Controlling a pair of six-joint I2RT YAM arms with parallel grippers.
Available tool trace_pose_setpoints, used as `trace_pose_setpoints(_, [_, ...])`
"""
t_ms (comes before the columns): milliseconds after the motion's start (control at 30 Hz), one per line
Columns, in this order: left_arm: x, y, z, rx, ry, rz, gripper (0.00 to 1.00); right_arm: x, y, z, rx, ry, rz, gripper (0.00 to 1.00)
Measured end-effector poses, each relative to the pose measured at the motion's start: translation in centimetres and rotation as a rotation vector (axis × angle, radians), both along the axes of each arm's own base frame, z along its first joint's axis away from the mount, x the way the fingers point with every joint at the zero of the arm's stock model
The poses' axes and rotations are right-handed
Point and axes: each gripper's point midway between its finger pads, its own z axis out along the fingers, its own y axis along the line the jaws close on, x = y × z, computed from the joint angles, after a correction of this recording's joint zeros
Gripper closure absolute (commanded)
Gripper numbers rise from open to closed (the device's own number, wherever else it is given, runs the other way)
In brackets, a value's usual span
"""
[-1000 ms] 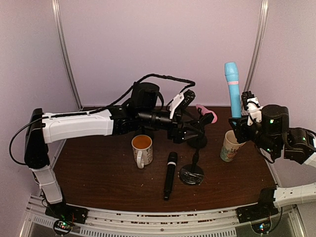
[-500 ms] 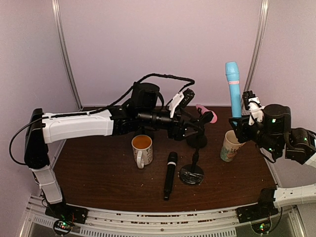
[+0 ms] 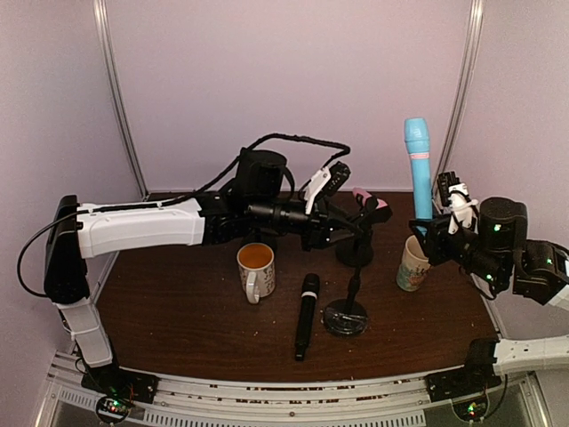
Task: Attach the microphones to the stand
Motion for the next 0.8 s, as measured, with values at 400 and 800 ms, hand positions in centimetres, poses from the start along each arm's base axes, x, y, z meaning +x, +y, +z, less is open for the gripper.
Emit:
trace_pose_setpoints(400, [-1.5, 1.5, -0.4, -0.013, -0.088, -0.159, 0.90, -1.8, 3.7, -4.4, -0.072, -0.056, 0.270, 1.00])
trace_pose_setpoints(800, [-2.7, 2.2, -0.5, -0.022, -0.076, -0.257, 0.91, -3.0, 6.3, -5.7, -0.138, -0.085, 0.446, 1.00])
